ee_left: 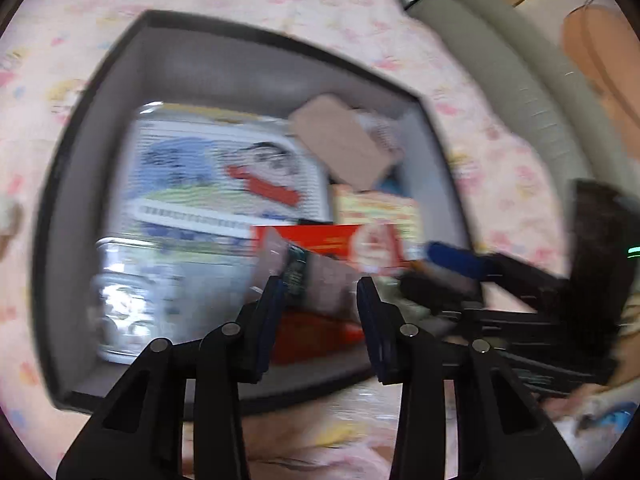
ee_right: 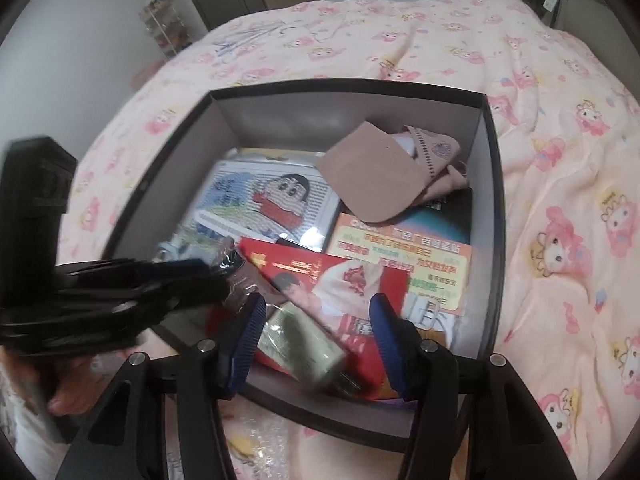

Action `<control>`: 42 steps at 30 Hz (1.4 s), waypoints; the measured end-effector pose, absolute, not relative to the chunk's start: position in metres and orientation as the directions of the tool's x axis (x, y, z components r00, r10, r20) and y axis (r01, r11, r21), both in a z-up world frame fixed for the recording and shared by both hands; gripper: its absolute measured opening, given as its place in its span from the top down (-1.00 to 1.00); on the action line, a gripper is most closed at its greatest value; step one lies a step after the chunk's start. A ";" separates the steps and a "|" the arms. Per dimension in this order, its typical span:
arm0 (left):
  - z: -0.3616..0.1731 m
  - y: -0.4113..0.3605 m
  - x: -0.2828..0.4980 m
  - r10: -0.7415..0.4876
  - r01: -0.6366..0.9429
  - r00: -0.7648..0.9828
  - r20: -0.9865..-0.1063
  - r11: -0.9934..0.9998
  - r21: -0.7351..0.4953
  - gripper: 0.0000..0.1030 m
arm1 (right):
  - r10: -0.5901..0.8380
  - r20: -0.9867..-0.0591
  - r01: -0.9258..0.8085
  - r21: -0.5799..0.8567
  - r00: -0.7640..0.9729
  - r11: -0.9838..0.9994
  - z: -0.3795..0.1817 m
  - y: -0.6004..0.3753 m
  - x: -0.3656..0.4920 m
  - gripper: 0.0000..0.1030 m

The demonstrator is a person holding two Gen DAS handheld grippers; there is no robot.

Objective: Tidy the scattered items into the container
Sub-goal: 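Carry the tube over the grey box and lower it inside, then open the left gripper to release the tube into the box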

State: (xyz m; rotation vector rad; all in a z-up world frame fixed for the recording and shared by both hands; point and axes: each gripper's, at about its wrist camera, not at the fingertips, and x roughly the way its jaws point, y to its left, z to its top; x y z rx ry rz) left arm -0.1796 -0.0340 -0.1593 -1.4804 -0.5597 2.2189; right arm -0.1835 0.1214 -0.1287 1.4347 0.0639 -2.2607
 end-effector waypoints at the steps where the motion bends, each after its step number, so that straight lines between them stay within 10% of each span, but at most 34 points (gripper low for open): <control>1: -0.156 -0.037 -0.178 0.539 -0.109 -0.370 -0.756 -0.834 -0.541 0.28 | -0.341 -0.869 0.404 0.185 -0.360 -0.896 -0.129 0.122 -0.183 0.03; 8: -0.168 -0.044 -0.186 0.383 0.006 -0.395 -0.835 -0.908 -0.420 0.29 | -0.292 -0.875 0.387 0.133 -0.387 -0.912 -0.133 0.121 -0.184 0.10; 19: -0.158 -0.017 -0.171 0.606 -0.223 -0.274 -0.746 -0.795 -0.564 0.26 | -0.279 -0.883 0.370 0.132 -0.378 -0.920 -0.137 0.126 -0.184 0.11; 29: -0.172 -0.028 -0.187 0.373 -0.051 -0.329 -0.867 -0.924 -0.378 0.29 | -0.285 -0.879 0.364 0.140 -0.383 -0.921 -0.137 0.128 -0.188 0.11; 42: -0.160 -0.021 -0.176 0.454 -0.142 -0.308 -0.836 -0.891 -0.432 0.30 | -0.253 -0.875 0.327 0.116 -0.413 -0.938 -0.134 0.140 -0.192 0.11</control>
